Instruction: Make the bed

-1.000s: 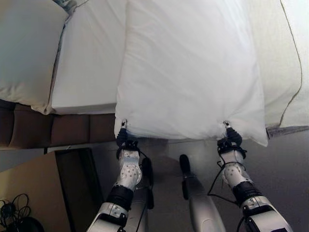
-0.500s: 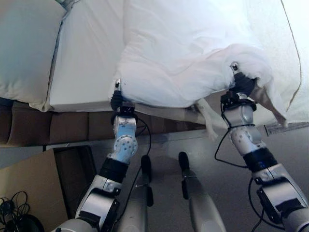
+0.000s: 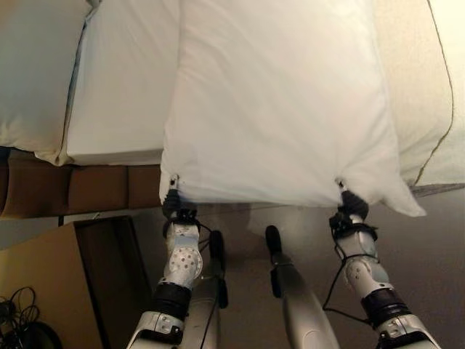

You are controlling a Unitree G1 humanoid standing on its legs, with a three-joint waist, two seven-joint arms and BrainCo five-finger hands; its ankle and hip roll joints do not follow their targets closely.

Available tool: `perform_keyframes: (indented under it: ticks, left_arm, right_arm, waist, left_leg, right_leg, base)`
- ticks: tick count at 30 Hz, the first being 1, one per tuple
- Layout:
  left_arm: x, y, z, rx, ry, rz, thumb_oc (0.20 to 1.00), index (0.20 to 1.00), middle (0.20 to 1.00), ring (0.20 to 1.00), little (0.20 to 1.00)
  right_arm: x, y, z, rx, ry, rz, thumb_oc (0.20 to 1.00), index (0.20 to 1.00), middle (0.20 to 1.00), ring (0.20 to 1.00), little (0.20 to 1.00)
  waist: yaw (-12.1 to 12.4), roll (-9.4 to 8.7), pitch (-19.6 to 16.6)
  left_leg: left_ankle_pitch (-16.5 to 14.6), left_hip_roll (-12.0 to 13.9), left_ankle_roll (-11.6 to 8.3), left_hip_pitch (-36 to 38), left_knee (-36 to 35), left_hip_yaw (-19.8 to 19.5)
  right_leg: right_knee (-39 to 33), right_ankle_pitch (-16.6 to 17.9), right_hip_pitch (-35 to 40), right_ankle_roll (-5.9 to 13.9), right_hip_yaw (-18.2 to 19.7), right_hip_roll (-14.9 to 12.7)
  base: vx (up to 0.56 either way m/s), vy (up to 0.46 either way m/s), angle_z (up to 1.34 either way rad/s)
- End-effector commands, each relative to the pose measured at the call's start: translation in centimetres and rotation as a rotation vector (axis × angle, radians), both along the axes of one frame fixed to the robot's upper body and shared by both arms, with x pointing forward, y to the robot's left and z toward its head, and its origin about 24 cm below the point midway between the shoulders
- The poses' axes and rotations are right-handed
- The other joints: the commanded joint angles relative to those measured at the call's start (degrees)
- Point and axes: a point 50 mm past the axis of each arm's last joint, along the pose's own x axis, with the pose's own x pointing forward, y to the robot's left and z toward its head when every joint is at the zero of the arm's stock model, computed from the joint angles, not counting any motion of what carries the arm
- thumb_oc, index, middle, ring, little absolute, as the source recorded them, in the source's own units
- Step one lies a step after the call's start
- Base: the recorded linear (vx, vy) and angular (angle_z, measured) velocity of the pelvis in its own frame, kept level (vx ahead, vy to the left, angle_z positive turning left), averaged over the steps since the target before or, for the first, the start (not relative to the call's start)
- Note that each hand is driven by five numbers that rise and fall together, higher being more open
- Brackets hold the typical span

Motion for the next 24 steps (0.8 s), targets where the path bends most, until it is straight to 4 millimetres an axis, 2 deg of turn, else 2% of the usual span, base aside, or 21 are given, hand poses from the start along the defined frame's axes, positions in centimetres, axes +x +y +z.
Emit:
perform_keyframes:
  ticks: [1, 2, 3, 7, 14, 15, 16, 17, 18, 19, 24]
  left_arm:
    - [-3.9, 7.7, -4.0, 0.156, 0.208, 0.190, 0.200, 0.200, 0.200, 0.200, 0.200]
    - [-4.4, 7.7, -5.3, 0.128, 0.277, 0.206, 0.200, 0.200, 0.200, 0.200, 0.200]
    - [-4.9, 7.7, -6.3, 0.171, 0.361, 0.183, 0.200, 0.200, 0.200, 0.200, 0.200]
    - [-6.9, 8.0, -9.2, 0.192, 0.568, 0.155, 0.200, 0.200, 0.200, 0.200, 0.200]
    - [-9.1, 7.3, -11.2, 0.206, 0.670, 0.085, 0.200, 0.200, 0.200, 0.200, 0.200]
    - [-9.3, 7.2, -11.4, 0.210, 0.680, 0.073, 0.200, 0.200, 0.200, 0.200, 0.200]
    - [-9.7, 7.2, -11.7, 0.203, 0.695, 0.069, 0.200, 0.200, 0.200, 0.200, 0.200]
    - [-9.9, 7.0, -11.9, 0.204, 0.697, 0.053, 0.200, 0.200, 0.200, 0.200, 0.200]
    - [-10.0, 6.9, -12.1, 0.196, 0.696, 0.046, 0.200, 0.200, 0.200, 0.200, 0.200]
    - [-10.3, 6.9, -12.3, 0.192, 0.699, 0.040, 1.000, 1.000, 1.000, 1.000, 1.000]
    - [-12.6, 6.3, -13.7, 0.220, 0.746, -0.057, 1.000, 1.000, 1.000, 1.000, 1.000]
  right_arm:
    - [-3.0, -0.7, -3.7, -0.089, 0.169, 0.062, 0.200, 0.200, 0.200, 0.200, 0.200]
    - [-3.3, -0.6, -4.7, -0.095, 0.221, 0.073, 0.200, 0.200, 0.200, 0.200, 0.200]
    - [-4.1, -0.7, -5.9, -0.105, 0.294, 0.080, 0.200, 0.200, 0.200, 0.200, 0.200]
    - [-5.7, -0.9, -8.4, -0.108, 0.448, 0.066, 0.200, 0.200, 0.200, 0.200, 0.200]
    - [-8.2, -1.0, -10.7, -0.065, 0.581, 0.055, 0.200, 0.200, 0.200, 0.200, 0.200]
    - [-8.3, -0.9, -10.9, -0.063, 0.591, 0.063, 0.385, 0.385, 0.385, 0.385, 0.385]
    - [-8.5, -0.6, -11.1, -0.067, 0.601, 0.080, 0.928, 0.928, 0.928, 0.928, 0.928]
    - [-8.6, -0.6, -11.2, -0.074, 0.613, 0.089, 1.000, 1.000, 1.000, 1.000, 1.000]
    - [-8.9, -0.6, -11.4, -0.075, 0.623, 0.095, 1.000, 1.000, 1.000, 1.000, 1.000]
    - [-9.1, -0.7, -11.5, -0.073, 0.633, 0.093, 1.000, 1.000, 1.000, 1.000, 1.000]
    - [-10.7, -1.1, -12.4, -0.099, 0.705, 0.103, 1.000, 1.000, 1.000, 1.000, 1.000]
  waist:
    - [0.87, -3.15, -1.75]
    - [0.76, -3.19, -1.75]
    - [0.73, -3.17, -1.66]
    - [0.57, -3.30, -1.93]
    - [0.72, -3.01, -2.83]
    - [0.78, -2.94, -2.95]
    - [0.81, -2.91, -3.17]
    - [0.88, -2.87, -3.33]
    - [0.98, -2.83, -3.53]
    - [1.03, -2.77, -3.83]
    - [1.57, -2.02, -5.02]
  left_leg:
    - [-0.62, -1.50, 0.55, -3.95, 3.35, 0.58]
    - [-0.31, -1.47, 0.43, -4.12, 3.17, 0.61]
    - [-0.45, -1.40, 0.36, -3.93, 3.12, 0.60]
    - [-0.13, -1.16, 0.15, -4.20, 2.88, 0.76]
    - [0.75, -0.82, -0.18, -3.15, 0.84, 0.45]
    - [0.82, -0.78, -0.18, -3.08, 0.65, 0.44]
    - [1.02, -0.75, -0.24, -2.81, 0.22, 0.39]
    - [1.04, -0.71, -0.23, -2.65, 0.04, 0.39]
    - [1.13, -0.70, -0.17, -2.53, -0.10, 0.29]
    - [1.23, -0.72, -0.18, -2.24, -0.48, 0.17]
    - [1.77, -0.78, -0.12, -0.84, -2.26, -0.36]
  right_leg:
    - [-6.34, 5.73, 0.69, 4.20, 3.00, -2.89]
    - [-6.42, 5.95, 0.49, 4.23, 2.98, -2.92]
    - [-6.36, 5.78, 0.65, 4.23, 2.80, -2.95]
    - [-6.54, 6.10, 0.30, 4.22, 2.76, -2.96]
    - [-7.97, 6.49, 1.25, 4.22, 2.11, -3.37]
    - [-8.13, 6.52, 1.37, 4.23, 2.02, -3.43]
    - [-8.51, 6.67, 1.63, 4.25, 1.91, -3.45]
    - [-8.76, 6.68, 1.90, 4.29, 1.85, -3.58]
    - [-8.93, 6.77, 2.11, 4.36, 1.71, -3.67]
    - [-9.22, 6.83, 2.39, 4.37, 1.55, -3.74]
    - [-10.88, 7.32, 3.90, 4.44, 0.99, -4.38]
  base:
    - [-0.01, -0.001, 0.04]
    - [0.00, 0.000, 0.03]
    - [-0.01, 0.001, 0.03]
    - [0.00, 0.000, 0.00]
    - [0.01, -0.009, 0.02]
    - [0.04, -0.023, 0.01]
    - [0.00, 0.000, 0.00]
    - [0.00, 0.000, 0.00]
    - [0.03, -0.005, 0.04]
    - [0.04, -0.005, 0.04]
    - [0.04, -0.005, 0.02]
